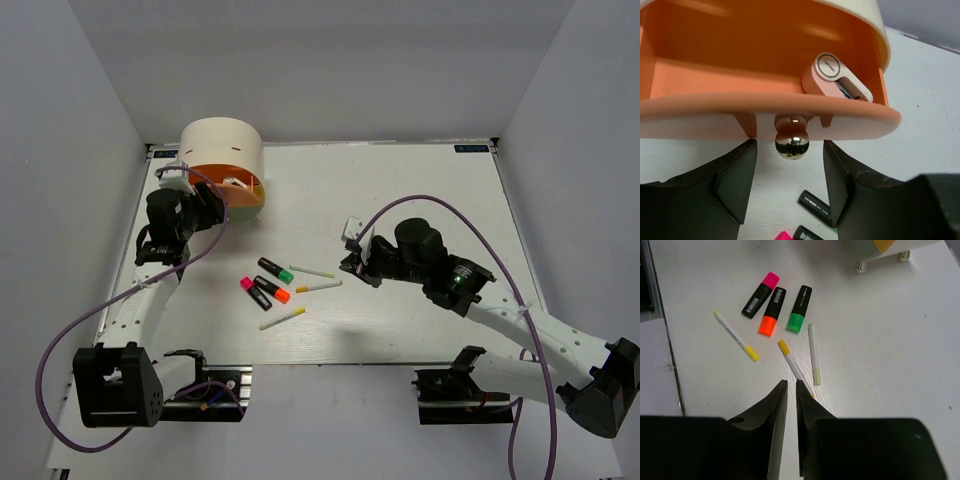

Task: Sort the stationery into containers
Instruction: Close the drawer in the storage box, then open the drawer in the storage box.

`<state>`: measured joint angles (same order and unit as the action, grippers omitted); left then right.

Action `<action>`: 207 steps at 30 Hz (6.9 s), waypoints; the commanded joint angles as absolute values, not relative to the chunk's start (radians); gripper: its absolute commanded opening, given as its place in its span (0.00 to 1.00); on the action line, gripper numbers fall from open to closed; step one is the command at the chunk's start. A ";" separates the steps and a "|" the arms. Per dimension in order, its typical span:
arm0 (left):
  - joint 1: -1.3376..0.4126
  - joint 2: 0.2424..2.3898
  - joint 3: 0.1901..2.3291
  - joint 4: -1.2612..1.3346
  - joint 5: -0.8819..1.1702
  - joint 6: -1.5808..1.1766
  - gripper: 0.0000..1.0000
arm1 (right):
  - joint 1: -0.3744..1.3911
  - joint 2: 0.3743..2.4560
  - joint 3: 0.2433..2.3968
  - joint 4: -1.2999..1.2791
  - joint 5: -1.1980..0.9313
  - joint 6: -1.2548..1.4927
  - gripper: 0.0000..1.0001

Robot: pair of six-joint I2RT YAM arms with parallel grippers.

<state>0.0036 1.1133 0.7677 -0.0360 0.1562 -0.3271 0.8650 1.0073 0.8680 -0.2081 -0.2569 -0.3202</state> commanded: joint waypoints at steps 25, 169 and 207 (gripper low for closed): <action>0.008 1.256 0.880 0.123 0.126 -0.353 0.65 | 0.864 0.988 0.848 -0.153 -0.239 -0.313 0.20; -0.011 1.269 0.557 0.479 0.066 -0.443 0.13 | 0.867 1.000 0.824 -0.141 -0.241 -0.322 0.21; -0.020 0.895 0.505 0.008 0.097 -0.548 0.80 | 0.873 1.104 0.850 -0.187 -0.285 -0.348 0.28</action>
<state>-0.0132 0.9638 0.4808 0.1474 0.0677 -0.5137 0.8661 1.0702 0.8211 -0.1783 -0.2554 -0.3294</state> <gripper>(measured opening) 0.798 0.294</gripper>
